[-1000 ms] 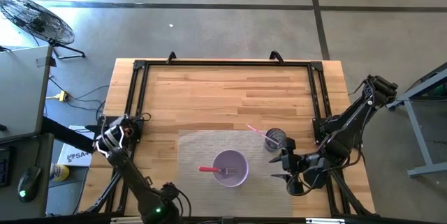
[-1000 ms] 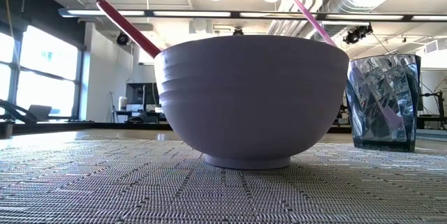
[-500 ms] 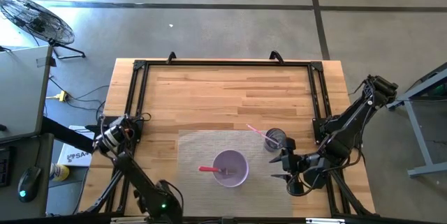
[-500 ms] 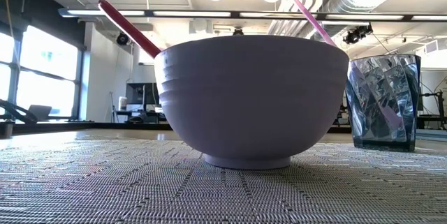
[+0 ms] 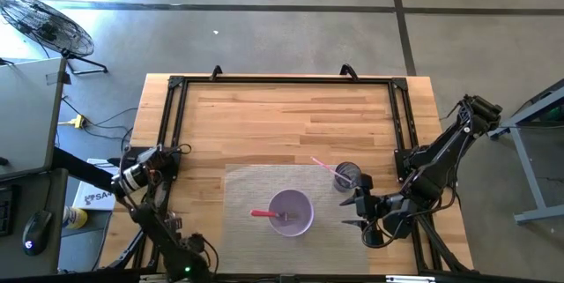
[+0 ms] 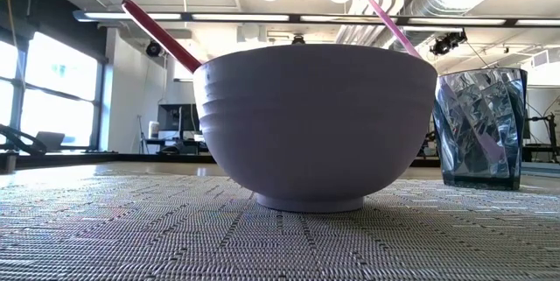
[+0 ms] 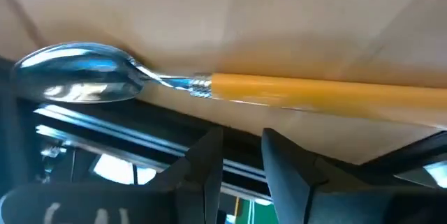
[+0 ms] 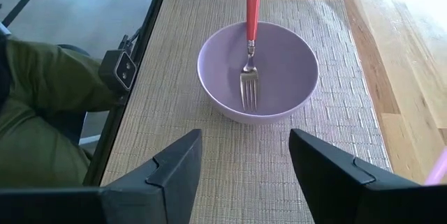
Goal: Pick & Place Utensil
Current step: Put the yellow spoon into the purple bowl on the gray mat
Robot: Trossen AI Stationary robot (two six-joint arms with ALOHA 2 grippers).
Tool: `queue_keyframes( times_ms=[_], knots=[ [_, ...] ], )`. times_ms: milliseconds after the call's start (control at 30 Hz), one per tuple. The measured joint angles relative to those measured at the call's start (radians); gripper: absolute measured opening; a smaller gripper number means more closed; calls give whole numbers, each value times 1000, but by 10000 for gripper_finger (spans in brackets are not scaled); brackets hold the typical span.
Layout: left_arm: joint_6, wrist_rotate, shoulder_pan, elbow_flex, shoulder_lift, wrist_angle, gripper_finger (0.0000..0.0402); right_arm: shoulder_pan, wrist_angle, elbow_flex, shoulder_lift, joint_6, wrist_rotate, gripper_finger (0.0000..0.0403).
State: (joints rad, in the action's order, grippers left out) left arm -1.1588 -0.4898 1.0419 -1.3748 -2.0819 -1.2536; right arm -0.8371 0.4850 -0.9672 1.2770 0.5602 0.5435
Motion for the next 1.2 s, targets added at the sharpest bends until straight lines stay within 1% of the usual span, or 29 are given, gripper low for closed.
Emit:
queue_keyframes(
  times_ms=[100,300,633,800,1033,1100,1200],
  knots=[
    [-12,6,26,25,0,43,97,0,0,0,0,0,1,209],
    [-26,87,38,32,2,43,97,0,0,0,0,-2,1,209],
    [58,149,-29,23,5,40,97,0,-2,0,0,-2,8,209],
    [77,224,-53,14,24,53,97,0,-3,0,0,-3,8,209],
    [87,396,-99,13,60,64,97,0,-3,0,0,-4,15,209],
    [98,423,-108,14,71,64,97,0,-3,0,0,-3,15,209],
    [108,421,-114,14,106,48,97,0,-4,0,0,-3,15,209]
  ],
)
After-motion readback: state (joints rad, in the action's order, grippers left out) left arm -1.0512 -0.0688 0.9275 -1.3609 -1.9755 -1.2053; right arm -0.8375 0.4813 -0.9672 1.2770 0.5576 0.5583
